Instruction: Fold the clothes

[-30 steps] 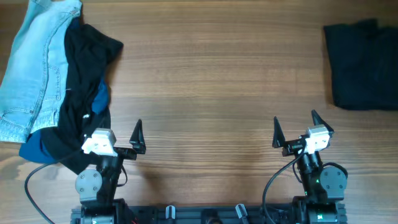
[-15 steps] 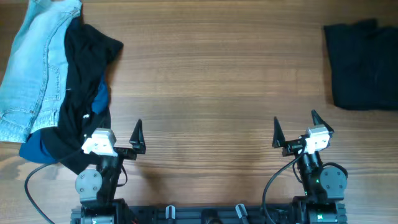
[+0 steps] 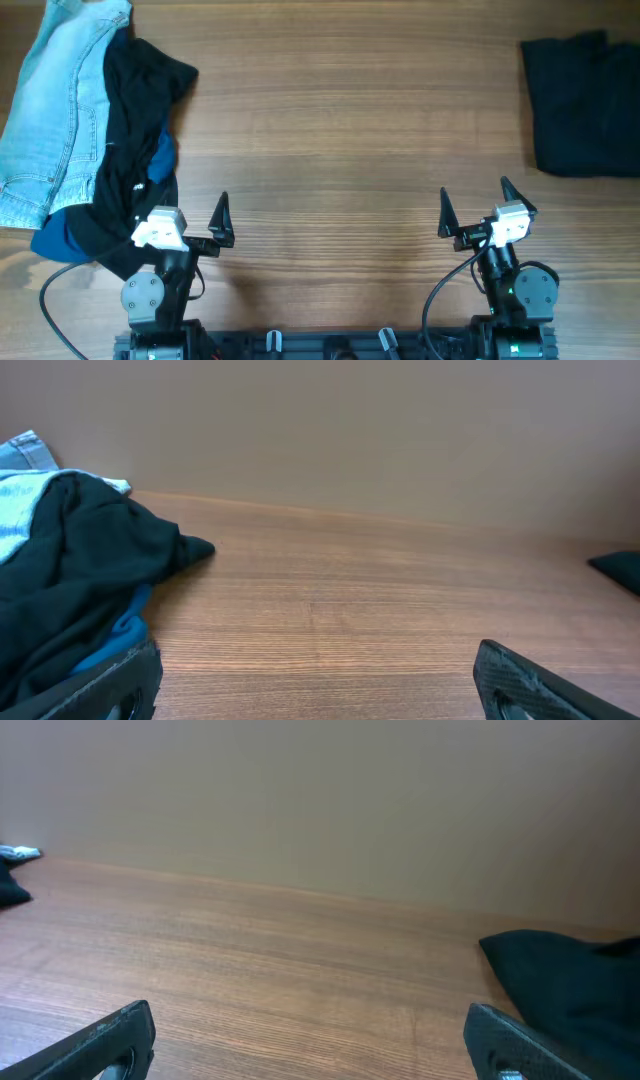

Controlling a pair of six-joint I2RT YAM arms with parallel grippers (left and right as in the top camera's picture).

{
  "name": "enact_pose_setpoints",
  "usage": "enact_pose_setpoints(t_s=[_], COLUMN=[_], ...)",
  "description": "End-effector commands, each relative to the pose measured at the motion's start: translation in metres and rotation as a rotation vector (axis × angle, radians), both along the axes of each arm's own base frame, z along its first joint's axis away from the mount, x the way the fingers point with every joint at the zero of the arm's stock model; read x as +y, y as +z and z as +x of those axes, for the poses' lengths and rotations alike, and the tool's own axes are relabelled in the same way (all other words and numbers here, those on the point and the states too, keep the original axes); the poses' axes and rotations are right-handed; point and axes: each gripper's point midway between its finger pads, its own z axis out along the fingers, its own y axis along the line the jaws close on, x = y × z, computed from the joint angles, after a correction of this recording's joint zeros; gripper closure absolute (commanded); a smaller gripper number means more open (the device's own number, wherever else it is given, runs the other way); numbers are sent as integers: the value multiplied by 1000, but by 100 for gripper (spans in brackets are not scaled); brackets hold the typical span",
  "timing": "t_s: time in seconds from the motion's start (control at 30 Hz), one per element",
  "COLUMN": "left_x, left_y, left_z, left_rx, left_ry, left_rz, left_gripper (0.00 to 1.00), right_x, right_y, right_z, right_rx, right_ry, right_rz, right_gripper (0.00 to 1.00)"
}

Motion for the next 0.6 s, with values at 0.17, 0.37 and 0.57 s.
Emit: enact_pose_setpoints(t_s=[0.17, 0.37, 0.57], left_x=[3, 3, -1], left_y=[-3, -3, 2], left_z=[0, 0, 0], left_rx=[10, 10, -11], left_ry=[13, 12, -8], left_rz=[-9, -9, -9], left_gripper=[0, 0, 0], right_x=[2, 1, 8], right_y=[1, 1, 5], right_z=[0, 0, -1], right_rx=[-3, -11, -31], right_ry=[6, 5, 46], right_rz=[4, -49, -48], right_gripper=[0, 0, 0])
